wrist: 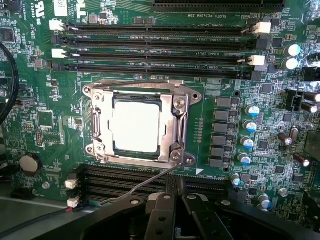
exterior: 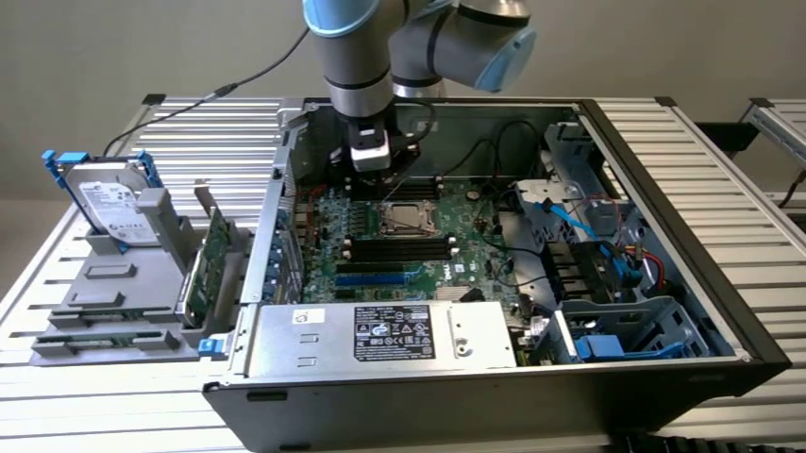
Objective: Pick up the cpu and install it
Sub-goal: 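Install the first cpu locking lever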
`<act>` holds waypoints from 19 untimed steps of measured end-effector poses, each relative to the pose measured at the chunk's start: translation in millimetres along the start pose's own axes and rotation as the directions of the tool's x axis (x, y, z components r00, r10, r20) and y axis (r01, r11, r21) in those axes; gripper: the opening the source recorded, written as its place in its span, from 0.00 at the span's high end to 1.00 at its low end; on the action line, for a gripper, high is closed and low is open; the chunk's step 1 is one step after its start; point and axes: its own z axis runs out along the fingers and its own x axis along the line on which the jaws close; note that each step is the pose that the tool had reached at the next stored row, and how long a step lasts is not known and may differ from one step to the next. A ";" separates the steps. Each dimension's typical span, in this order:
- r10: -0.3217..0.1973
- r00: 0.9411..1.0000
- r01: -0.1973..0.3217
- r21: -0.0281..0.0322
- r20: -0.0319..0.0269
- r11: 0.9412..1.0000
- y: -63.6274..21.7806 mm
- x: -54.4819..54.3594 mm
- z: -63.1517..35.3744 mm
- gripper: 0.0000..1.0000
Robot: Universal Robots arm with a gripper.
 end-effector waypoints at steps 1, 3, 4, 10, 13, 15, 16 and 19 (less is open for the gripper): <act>0.000 1.000 0.000 -0.001 0.000 1.000 0.0 0.4 0.1 0.89; -0.001 1.000 0.001 -0.004 0.000 1.000 0.1 0.9 0.1 0.89; -0.001 1.000 0.001 -0.007 0.001 1.000 0.1 1.6 0.2 0.89; -0.001 1.000 0.001 -0.018 0.001 1.000 0.4 5.9 1.3 0.89; -0.001 1.000 0.001 -0.018 0.001 1.000 0.4 7.1 1.8 0.89; -0.001 1.000 0.001 -0.018 0.001 1.000 0.4 7.9 2.1 0.89; -0.001 1.000 0.001 -0.018 0.001 1.000 0.5 8.2 2.3 0.89; -0.001 1.000 0.001 -0.019 0.001 1.000 0.6 9.5 2.9 0.89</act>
